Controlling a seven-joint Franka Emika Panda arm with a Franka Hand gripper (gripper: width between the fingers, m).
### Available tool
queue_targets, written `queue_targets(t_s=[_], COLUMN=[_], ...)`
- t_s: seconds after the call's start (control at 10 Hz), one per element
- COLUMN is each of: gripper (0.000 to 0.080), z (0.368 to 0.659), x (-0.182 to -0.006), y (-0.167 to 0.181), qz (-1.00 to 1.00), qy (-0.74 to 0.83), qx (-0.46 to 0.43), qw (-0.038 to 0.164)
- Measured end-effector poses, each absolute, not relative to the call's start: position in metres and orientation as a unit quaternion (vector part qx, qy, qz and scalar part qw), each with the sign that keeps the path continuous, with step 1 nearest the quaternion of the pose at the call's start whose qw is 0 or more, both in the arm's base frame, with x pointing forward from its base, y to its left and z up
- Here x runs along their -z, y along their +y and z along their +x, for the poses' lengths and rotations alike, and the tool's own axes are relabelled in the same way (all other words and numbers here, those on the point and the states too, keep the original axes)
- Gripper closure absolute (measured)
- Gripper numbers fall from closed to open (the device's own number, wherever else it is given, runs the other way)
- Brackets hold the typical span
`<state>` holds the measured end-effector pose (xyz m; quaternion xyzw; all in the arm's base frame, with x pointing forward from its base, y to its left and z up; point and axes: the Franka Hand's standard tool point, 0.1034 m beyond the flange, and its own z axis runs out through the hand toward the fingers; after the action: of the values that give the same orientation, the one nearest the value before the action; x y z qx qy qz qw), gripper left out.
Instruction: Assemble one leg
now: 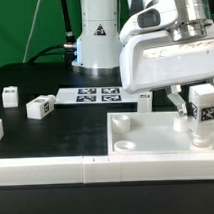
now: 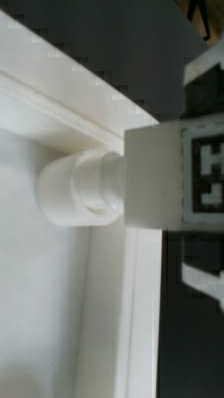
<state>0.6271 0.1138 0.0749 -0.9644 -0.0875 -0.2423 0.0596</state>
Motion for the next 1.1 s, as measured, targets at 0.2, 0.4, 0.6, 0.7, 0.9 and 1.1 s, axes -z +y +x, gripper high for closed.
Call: queue_targets(t_s=[0.2, 0.4, 0.6, 0.7, 0.9, 1.1], gripper=[0.0512, 0.0512, 0.0512, 0.0512, 0.0512, 0.0511], z=[0.627, 0.624, 0.622, 0.621, 0.622, 0.622], x=[-0.072, -0.065, -0.059, -0.057, -0.058, -0.058], y=[0.113, 0.115, 0.118, 0.118, 0.118, 0.118], qz=[-0.964, -0.965, -0.965, -0.965, -0.964, -0.964], qy=[-0.086, -0.087, -0.089, -0.089, -0.089, -0.089], qx=[0.243, 0.242, 0.239, 0.241, 0.245, 0.245], qw=[0.059, 0.06, 0.06, 0.06, 0.059, 0.059])
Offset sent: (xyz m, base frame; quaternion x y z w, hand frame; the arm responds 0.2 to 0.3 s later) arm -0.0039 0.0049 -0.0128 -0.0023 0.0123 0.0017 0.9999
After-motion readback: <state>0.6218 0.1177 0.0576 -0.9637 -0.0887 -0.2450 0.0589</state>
